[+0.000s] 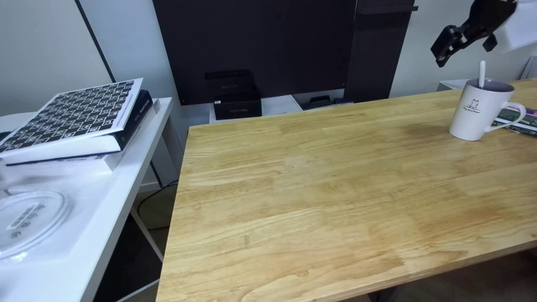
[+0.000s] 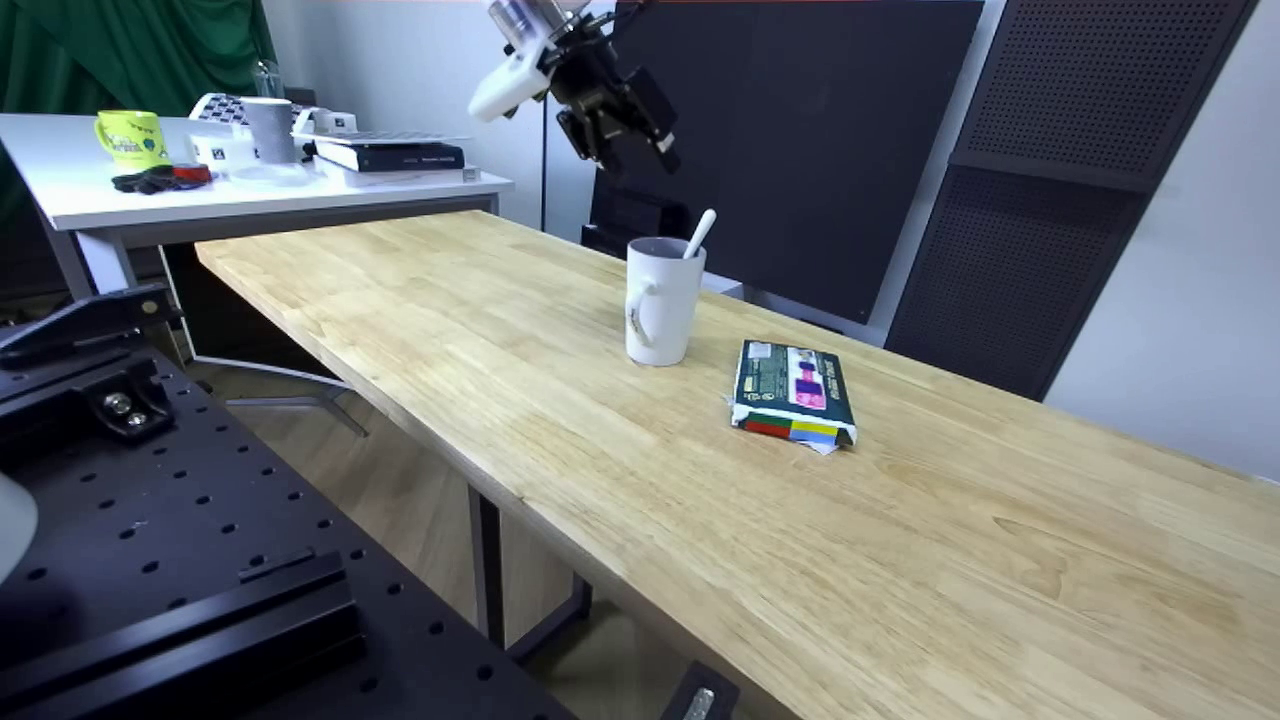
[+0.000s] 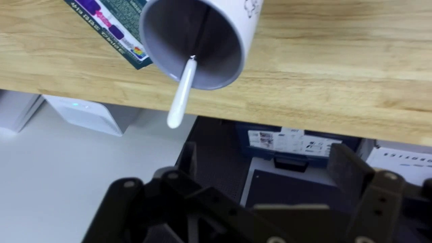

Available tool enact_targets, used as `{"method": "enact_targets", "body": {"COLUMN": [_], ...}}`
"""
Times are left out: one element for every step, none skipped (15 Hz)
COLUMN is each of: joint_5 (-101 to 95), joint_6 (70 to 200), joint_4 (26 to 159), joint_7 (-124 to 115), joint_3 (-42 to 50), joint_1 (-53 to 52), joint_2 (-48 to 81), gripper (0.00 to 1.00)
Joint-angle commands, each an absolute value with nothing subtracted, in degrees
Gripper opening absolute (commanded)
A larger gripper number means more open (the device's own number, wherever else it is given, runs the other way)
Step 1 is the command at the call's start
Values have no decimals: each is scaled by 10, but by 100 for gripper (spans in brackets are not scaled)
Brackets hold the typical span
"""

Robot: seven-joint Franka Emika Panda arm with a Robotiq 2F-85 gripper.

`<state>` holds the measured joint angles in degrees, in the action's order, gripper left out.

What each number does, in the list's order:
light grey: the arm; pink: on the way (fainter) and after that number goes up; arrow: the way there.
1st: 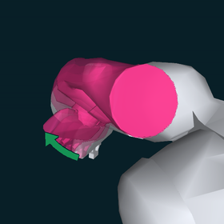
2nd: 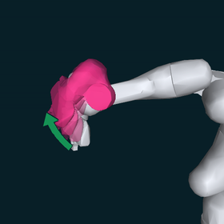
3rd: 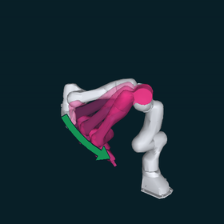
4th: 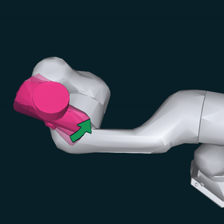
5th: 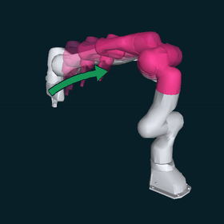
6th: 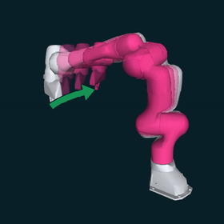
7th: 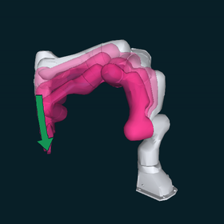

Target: Put the spoon in the mug

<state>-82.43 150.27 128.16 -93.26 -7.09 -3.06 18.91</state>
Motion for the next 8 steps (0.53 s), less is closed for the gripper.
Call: {"method": "enact_targets", "body": {"joint_5": [-692,-656,-612,-570,-529,-490,-452,-414], "joint_6": [1565,1569,1567,1559,1549,1535,1517,1490], "joint_4": [1284,1287,1290,1291,1291,1288,1283,1277], "joint_7": [-772,-724,-675,-626,-577,-530,-483,-434], "joint_3": [-80,-112,-132,-162,-197,-235,-276,-317], "joint_1": [-13,17,32,54,82,112,144,177], "joint_2": [202,208,213,221,229,237,247,257], "gripper": [100,100,100,100,100,100,100,100]}}
